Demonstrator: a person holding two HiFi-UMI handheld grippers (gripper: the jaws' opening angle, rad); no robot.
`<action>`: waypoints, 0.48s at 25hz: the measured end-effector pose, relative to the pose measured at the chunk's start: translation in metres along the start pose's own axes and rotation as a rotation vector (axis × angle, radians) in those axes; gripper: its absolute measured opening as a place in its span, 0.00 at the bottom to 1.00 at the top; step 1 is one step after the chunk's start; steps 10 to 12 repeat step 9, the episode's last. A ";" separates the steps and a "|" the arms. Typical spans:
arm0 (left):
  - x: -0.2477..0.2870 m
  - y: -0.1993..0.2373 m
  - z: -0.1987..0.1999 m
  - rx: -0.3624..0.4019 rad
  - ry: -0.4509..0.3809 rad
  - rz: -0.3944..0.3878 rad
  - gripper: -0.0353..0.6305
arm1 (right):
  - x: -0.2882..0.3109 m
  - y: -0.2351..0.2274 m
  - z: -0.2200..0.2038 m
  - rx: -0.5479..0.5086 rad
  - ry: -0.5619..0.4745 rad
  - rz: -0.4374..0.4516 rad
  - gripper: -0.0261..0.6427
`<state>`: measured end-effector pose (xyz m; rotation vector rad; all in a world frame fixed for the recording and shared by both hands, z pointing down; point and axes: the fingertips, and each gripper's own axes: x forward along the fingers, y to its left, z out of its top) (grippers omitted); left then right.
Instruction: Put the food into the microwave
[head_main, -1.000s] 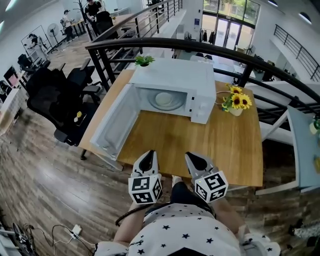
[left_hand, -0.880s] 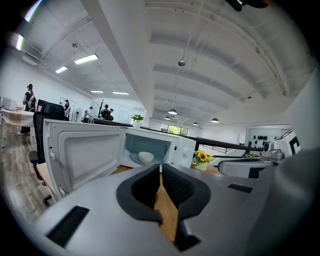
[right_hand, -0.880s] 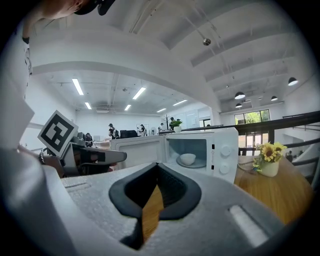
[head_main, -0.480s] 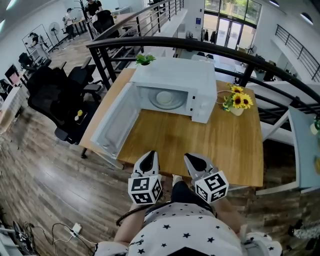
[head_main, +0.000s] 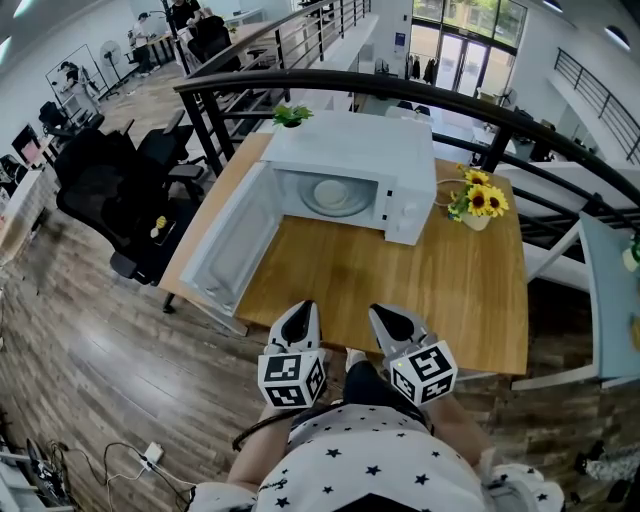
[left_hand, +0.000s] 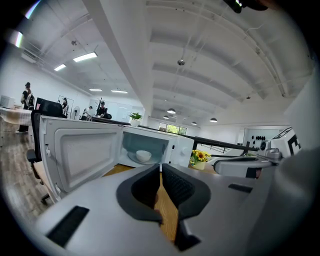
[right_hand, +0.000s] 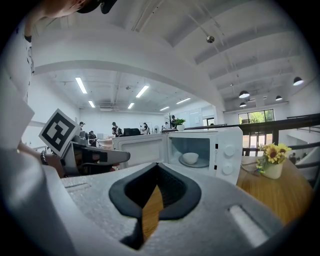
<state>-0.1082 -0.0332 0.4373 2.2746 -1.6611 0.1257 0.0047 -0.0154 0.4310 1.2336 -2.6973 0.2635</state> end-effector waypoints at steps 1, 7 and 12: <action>0.000 0.000 -0.001 0.003 0.002 0.000 0.08 | 0.000 0.000 0.000 0.000 -0.001 0.001 0.05; 0.001 -0.004 -0.001 -0.005 0.004 -0.004 0.08 | 0.000 -0.001 -0.001 0.003 0.000 0.001 0.05; 0.001 -0.005 0.000 -0.006 0.004 -0.004 0.08 | -0.001 -0.002 -0.001 0.004 0.001 0.001 0.05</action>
